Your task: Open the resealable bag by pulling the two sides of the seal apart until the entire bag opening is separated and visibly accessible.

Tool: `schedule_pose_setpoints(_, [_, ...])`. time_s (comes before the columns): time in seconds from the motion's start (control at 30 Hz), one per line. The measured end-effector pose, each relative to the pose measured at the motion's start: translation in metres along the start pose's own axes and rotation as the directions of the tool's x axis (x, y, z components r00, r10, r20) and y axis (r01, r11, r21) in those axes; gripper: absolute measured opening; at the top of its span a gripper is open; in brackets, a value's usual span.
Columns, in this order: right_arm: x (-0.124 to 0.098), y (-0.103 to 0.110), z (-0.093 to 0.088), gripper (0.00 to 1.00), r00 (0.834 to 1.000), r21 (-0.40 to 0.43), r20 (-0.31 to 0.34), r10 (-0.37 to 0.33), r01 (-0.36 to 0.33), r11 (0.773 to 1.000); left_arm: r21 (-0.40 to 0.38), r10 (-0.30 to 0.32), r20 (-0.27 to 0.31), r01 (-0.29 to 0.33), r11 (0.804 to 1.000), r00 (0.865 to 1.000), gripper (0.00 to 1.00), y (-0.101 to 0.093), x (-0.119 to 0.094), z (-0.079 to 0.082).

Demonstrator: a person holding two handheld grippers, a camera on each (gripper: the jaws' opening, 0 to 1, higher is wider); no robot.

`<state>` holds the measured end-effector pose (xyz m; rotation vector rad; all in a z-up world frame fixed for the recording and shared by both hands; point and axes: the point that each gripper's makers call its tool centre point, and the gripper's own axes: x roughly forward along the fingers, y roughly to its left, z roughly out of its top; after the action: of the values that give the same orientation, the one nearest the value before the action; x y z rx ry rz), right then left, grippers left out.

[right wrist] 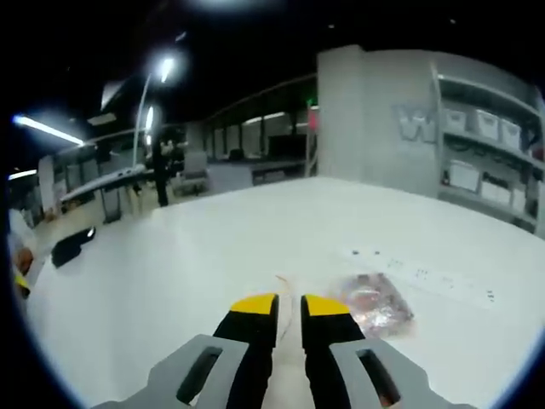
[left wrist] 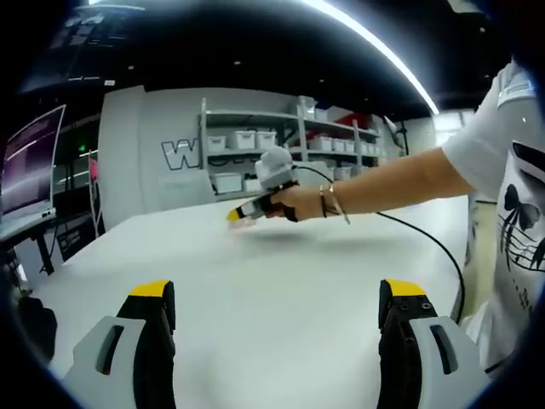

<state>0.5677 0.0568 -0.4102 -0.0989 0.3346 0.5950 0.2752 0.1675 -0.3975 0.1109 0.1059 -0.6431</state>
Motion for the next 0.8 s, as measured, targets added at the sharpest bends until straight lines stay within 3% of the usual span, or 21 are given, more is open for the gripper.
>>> schedule_pose_setpoints(0.37, [-0.004,-0.001,-0.001,0.15,1.0,-0.023,0.009,-0.012,0.012,1.0,0.01,0.004,-0.001,-0.004,1.0,1.0,0.98,-0.003,-0.004,0.002])
schedule_pose_setpoints(0.8, [-0.031,0.003,-0.006,0.15,0.999,0.001,0.048,-0.021,0.021,1.0,0.026,0.0,-0.001,0.0,1.0,1.0,0.98,-0.013,-0.008,0.005])
